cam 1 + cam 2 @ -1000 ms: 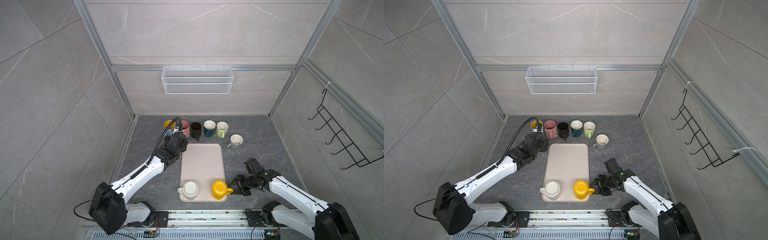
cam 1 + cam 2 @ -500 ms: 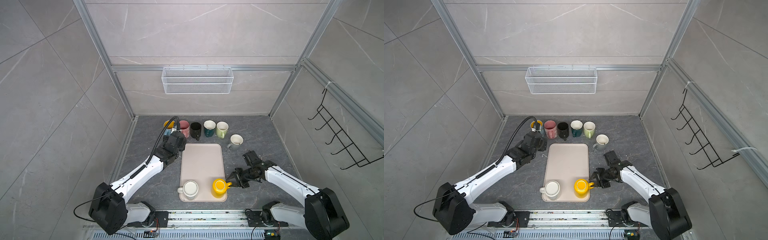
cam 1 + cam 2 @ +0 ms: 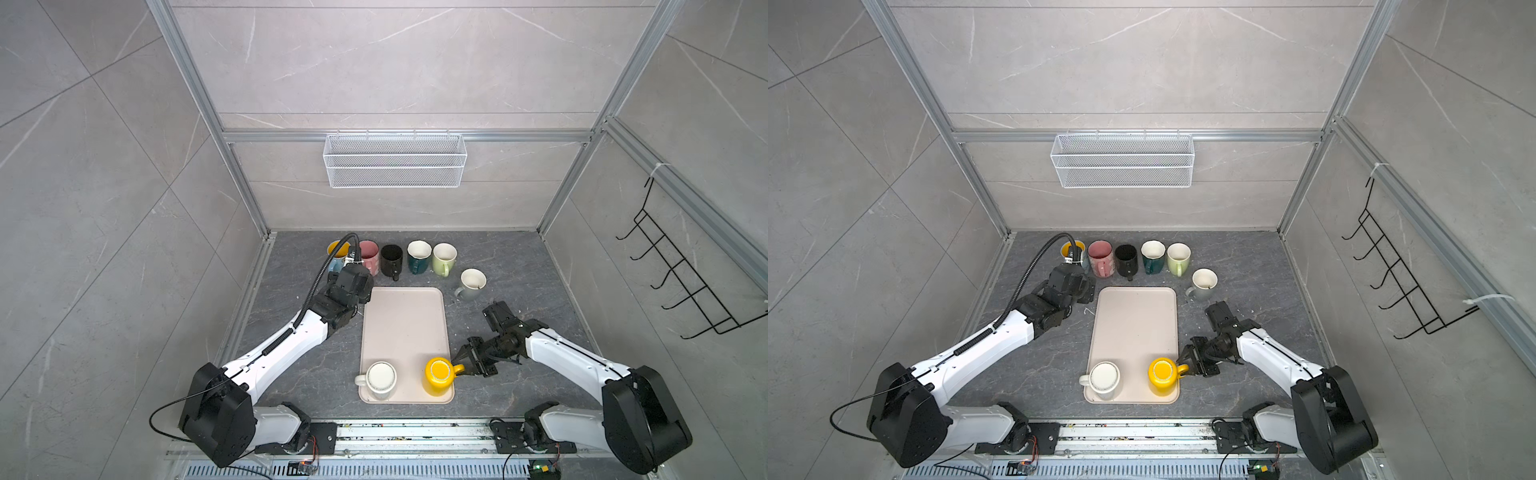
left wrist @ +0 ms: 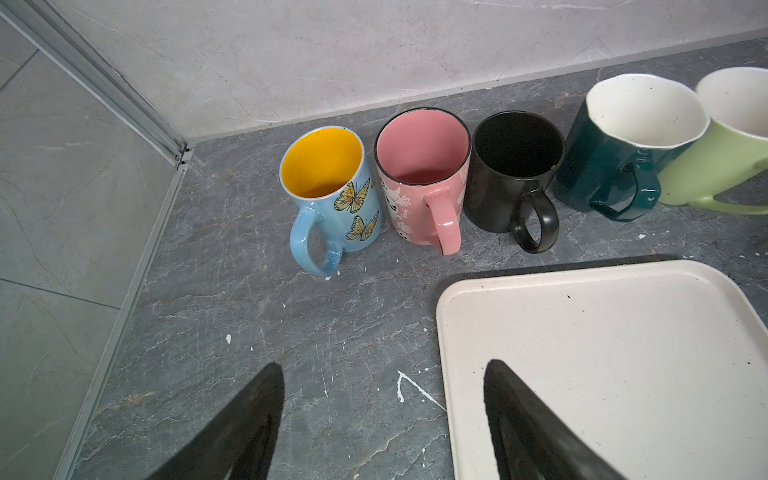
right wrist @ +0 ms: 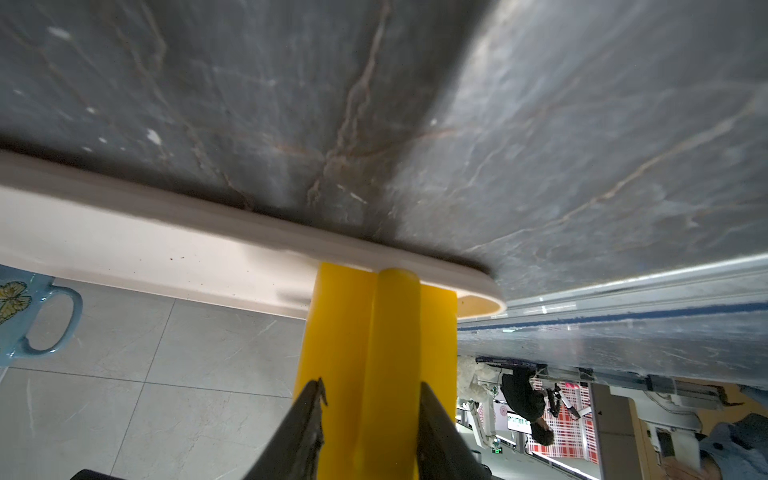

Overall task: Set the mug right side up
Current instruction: 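Grasp the yellow mug's handle with the right gripper, then lift the yellow mug and rotate it upright with the right gripper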

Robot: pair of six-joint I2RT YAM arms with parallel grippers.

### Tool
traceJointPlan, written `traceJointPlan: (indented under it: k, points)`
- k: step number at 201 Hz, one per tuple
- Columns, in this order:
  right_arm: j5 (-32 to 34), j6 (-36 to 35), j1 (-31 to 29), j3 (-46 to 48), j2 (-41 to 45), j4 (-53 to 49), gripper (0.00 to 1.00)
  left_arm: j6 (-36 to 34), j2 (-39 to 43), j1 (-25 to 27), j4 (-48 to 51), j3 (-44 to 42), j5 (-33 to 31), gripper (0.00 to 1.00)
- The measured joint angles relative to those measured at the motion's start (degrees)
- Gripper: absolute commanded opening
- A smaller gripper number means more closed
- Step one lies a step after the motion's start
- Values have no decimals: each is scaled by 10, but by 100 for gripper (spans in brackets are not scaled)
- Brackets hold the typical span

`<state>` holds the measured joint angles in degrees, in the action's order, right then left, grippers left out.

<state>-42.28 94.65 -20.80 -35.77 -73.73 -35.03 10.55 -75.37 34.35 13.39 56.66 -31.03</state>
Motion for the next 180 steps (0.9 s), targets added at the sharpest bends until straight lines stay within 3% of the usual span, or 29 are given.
traceJointPlan:
  k: [87,115,153,180]
  points:
    - [-4,-3,-19,-12,-30,6,36,1,0,-4,1,0,1,78]
    - [-6,-5,-21,-14,-36,7,24,2,0,-5,1,0,2,78]
    - [-6,-8,-24,-16,-39,9,0,2,0,-8,1,0,2,78]
    - [-6,-10,-24,-22,-46,8,0,2,0,-10,1,0,2,78]
